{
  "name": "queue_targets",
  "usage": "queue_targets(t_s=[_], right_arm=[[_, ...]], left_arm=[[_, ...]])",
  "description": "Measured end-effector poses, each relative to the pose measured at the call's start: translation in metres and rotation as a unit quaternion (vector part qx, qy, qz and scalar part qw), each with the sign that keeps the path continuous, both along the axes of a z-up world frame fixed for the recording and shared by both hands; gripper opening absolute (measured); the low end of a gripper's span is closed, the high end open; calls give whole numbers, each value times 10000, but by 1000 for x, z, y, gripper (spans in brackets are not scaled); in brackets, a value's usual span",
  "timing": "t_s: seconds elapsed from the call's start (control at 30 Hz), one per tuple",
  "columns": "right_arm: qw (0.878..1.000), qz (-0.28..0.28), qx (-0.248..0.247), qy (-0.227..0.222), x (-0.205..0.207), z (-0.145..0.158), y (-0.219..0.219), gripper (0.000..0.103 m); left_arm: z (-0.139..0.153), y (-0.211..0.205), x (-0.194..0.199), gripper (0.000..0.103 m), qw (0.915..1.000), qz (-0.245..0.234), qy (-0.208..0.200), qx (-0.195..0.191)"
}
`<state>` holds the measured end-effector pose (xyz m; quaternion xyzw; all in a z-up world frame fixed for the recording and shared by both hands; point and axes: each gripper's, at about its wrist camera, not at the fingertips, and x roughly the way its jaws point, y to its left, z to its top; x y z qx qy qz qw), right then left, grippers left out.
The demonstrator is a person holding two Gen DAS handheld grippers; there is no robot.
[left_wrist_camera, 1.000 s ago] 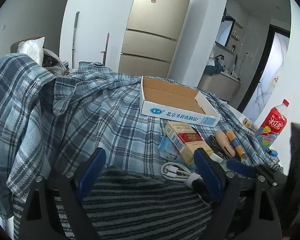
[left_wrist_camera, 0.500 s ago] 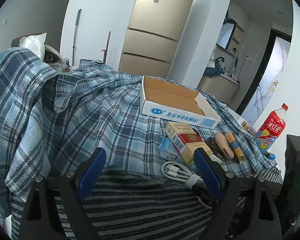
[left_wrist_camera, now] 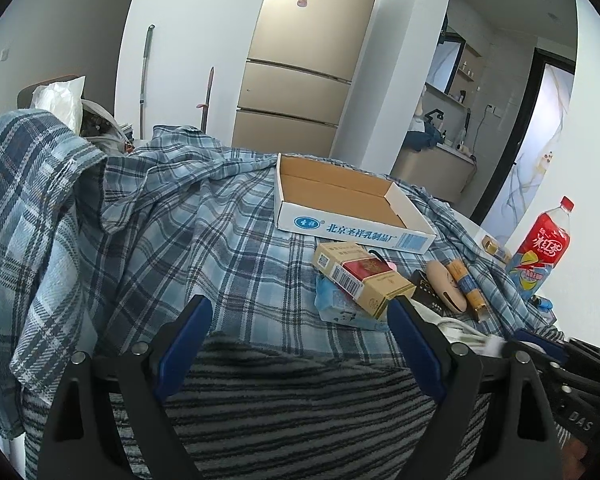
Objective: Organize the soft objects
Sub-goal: 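Lower the right gripper onto the coiled white USB cable and close it, then lift the white cable with the right gripper while the left gripper approaches the green card pouch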
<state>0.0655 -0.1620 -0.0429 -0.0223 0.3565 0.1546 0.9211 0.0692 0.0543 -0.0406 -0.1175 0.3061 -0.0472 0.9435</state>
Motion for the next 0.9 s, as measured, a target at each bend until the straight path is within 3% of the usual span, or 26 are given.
queue_targets(t_s=[0.27,0.3,0.33,0.4,0.53,0.63,0.9], right_arm=[[9995,49,-193,246,-12,-15,-10,29],[9992,82,-266,272,-10,-17,-8,37],[9990,115,-320,288,-9,-18,-6,53],[9989,221,-337,238,-7,-17,-3,64],[9966,453,-656,188,-2,-16,11,62],[9939,520,-902,356,4,-24,19,46],[9873,868,-1228,509,2,-38,37,34]], left_arm=[[1,-7,-1,91,9998,-128,-58,102],[1,-8,-2,91,9998,-156,-69,114],[2,-10,-3,91,9997,-207,-95,133],[4,-13,-5,91,9993,-266,-169,199],[7,-21,-9,91,9982,-384,-300,347],[8,-24,-10,91,9978,-436,-322,386],[7,-23,-9,91,9978,-441,-308,379]])
